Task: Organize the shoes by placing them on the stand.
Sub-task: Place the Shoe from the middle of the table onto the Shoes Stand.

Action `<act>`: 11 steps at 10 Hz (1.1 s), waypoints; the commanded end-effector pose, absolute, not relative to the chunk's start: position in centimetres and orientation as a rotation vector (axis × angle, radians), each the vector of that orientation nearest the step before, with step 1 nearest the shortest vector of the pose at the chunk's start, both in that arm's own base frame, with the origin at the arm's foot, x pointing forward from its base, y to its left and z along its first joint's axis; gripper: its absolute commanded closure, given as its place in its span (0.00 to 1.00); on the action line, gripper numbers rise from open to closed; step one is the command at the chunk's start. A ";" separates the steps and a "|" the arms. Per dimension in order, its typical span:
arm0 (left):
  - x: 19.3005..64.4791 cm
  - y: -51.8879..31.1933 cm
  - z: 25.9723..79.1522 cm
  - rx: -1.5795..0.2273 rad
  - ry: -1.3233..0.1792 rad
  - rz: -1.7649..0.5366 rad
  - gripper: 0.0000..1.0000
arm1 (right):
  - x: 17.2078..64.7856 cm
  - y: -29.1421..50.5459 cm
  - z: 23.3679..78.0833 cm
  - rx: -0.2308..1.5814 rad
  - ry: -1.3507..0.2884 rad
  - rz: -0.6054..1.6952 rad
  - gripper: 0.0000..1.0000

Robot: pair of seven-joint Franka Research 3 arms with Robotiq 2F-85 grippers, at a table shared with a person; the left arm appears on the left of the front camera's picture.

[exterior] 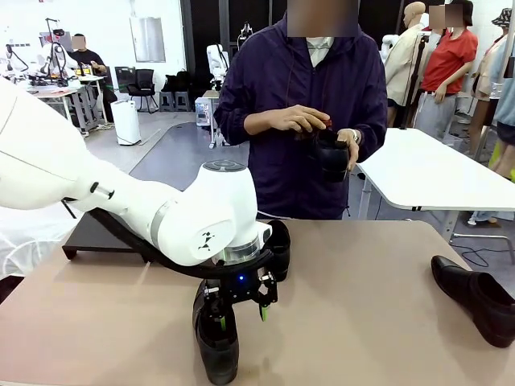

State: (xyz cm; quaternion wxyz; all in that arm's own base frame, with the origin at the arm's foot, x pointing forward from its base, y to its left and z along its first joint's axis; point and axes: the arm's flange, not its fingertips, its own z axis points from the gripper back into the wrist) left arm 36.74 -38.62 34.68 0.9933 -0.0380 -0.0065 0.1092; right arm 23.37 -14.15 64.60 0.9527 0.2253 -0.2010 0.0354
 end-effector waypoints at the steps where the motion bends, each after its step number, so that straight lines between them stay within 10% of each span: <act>1: 37.3 -39.3 35.0 -0.033 -0.027 0.224 1.00 | 23.4 -14.3 64.8 0.460 -0.411 0.086 0.00; 11: 36.1 -38.6 36.4 0.026 -0.009 0.148 1.00 | 23.4 -14.3 64.8 0.460 -0.411 0.086 0.00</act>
